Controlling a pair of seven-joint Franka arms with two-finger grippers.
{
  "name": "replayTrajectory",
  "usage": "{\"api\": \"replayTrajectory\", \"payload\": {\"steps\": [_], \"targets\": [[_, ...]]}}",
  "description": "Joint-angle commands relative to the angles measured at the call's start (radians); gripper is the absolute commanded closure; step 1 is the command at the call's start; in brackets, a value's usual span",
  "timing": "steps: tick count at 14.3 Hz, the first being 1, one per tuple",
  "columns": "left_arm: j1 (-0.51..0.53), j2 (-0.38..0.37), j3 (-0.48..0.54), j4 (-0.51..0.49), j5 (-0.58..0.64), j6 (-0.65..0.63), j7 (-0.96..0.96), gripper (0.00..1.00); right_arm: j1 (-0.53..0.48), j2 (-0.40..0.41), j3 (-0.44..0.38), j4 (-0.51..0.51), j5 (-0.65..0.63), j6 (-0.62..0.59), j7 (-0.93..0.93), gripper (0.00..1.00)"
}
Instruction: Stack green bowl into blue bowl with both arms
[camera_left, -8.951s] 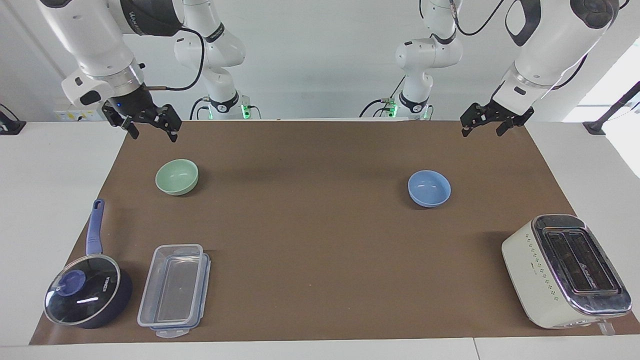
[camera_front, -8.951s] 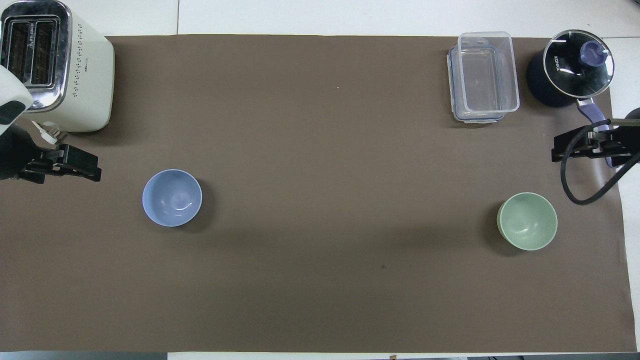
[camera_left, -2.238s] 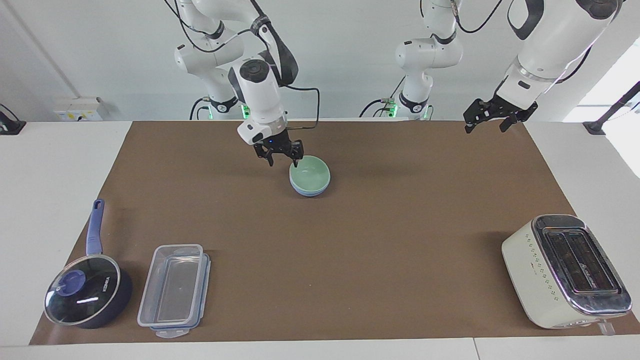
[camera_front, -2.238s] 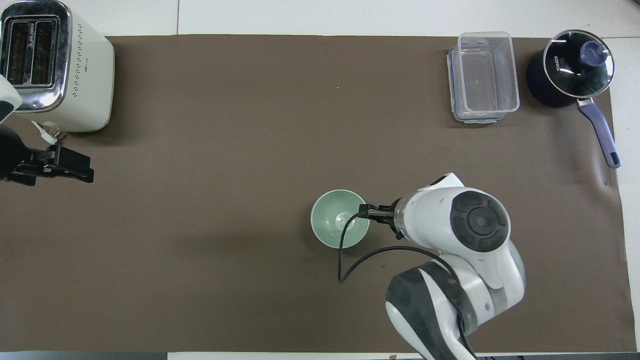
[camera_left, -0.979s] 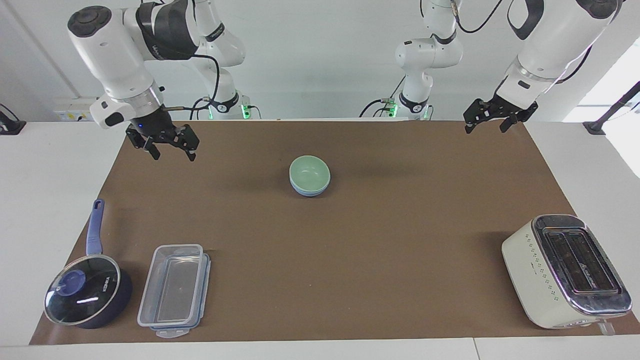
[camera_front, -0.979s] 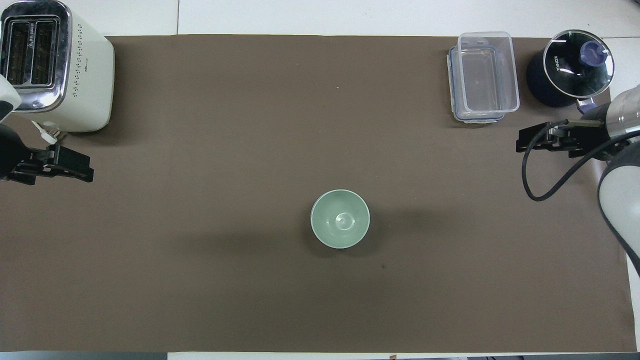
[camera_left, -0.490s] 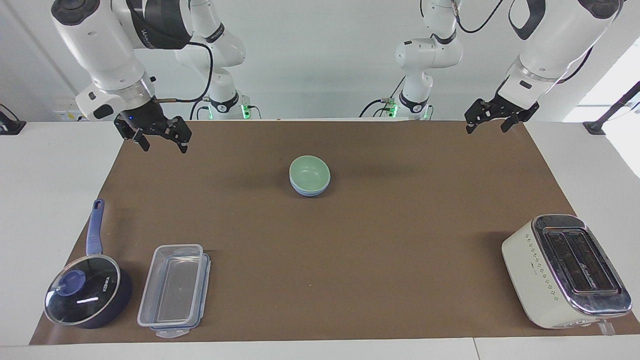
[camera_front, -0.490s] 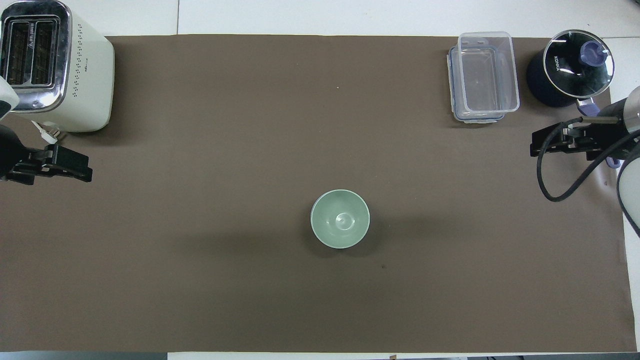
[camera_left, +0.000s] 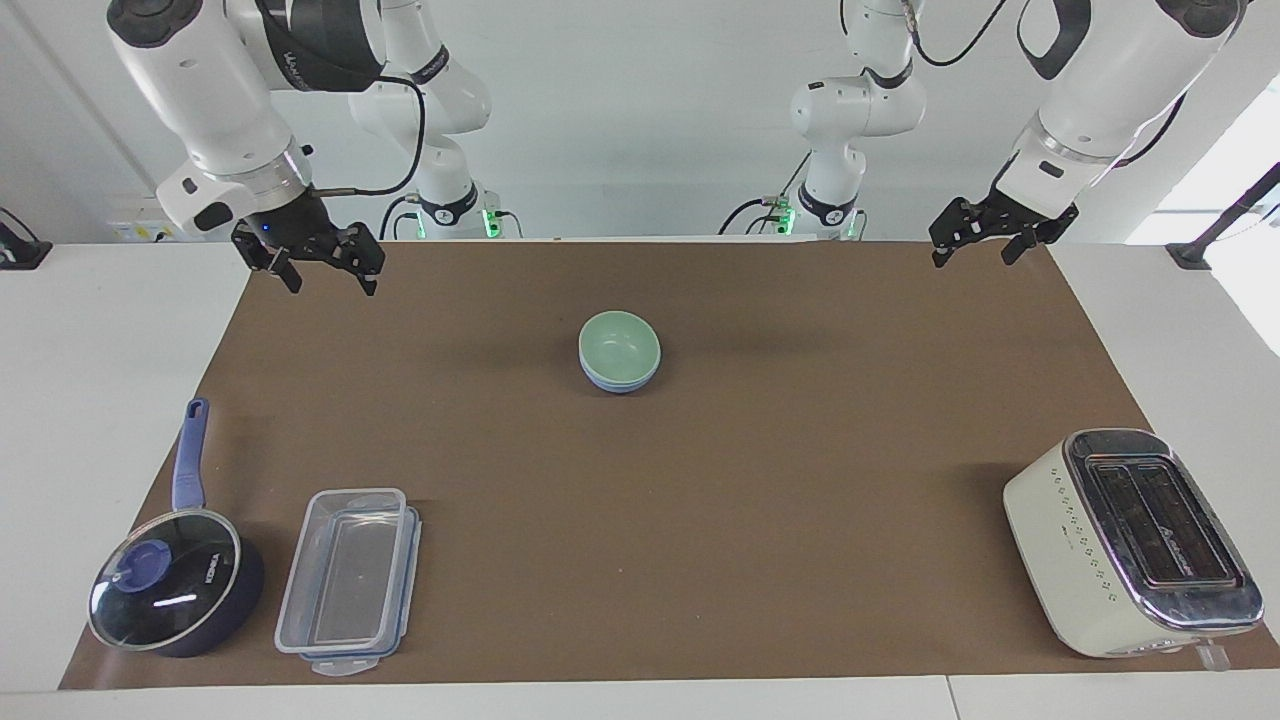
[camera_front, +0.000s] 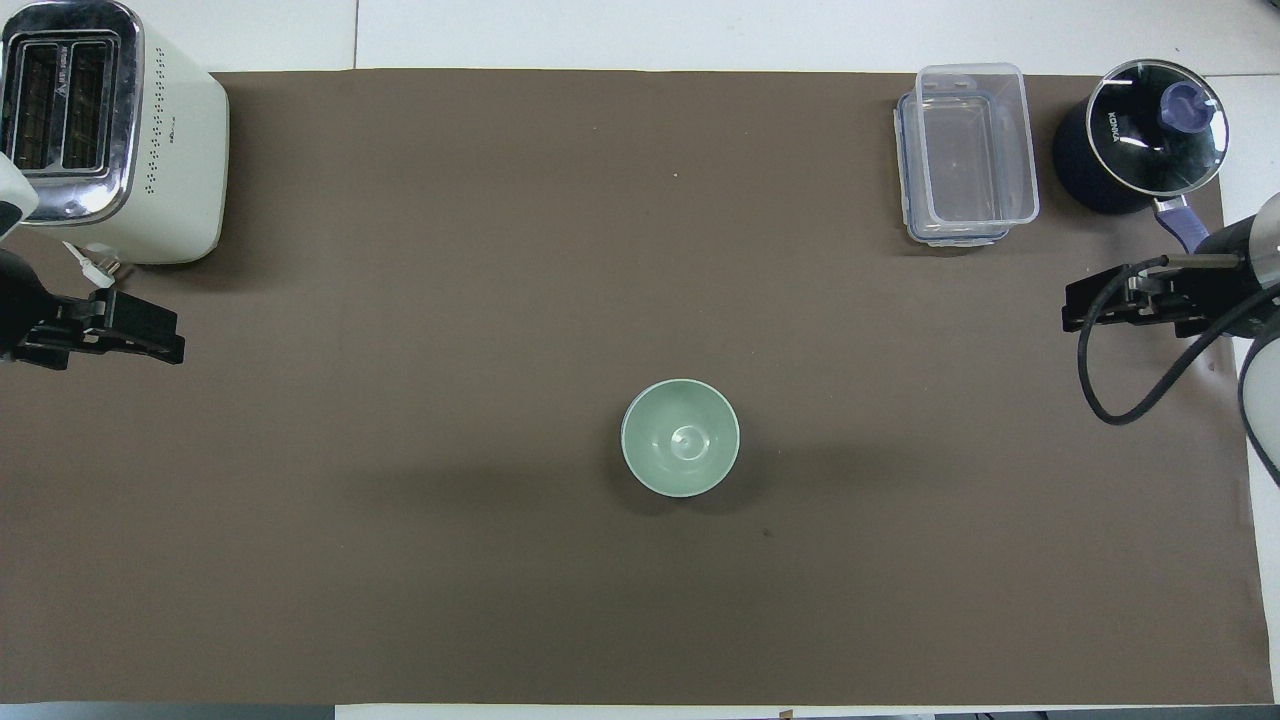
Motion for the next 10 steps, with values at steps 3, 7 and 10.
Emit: {"api": "replayTrajectory", "payload": {"steps": [3,7,10], "targets": [[-0.004,-0.006,0.008,0.004,-0.009,0.005,0.002,0.0,-0.013,-0.026,0.008,-0.032,-0.014,0.016,-0.024,0.0],[-0.004,-0.006,0.008,0.006,-0.009,0.005,0.002,0.0,-0.013,-0.026,0.008,-0.032,-0.016,0.016,-0.023,0.0],[-0.004,-0.006,0.01,0.004,-0.009,0.005,0.002,0.0,-0.013,-0.023,0.008,-0.029,-0.016,0.036,-0.023,0.0]]}}
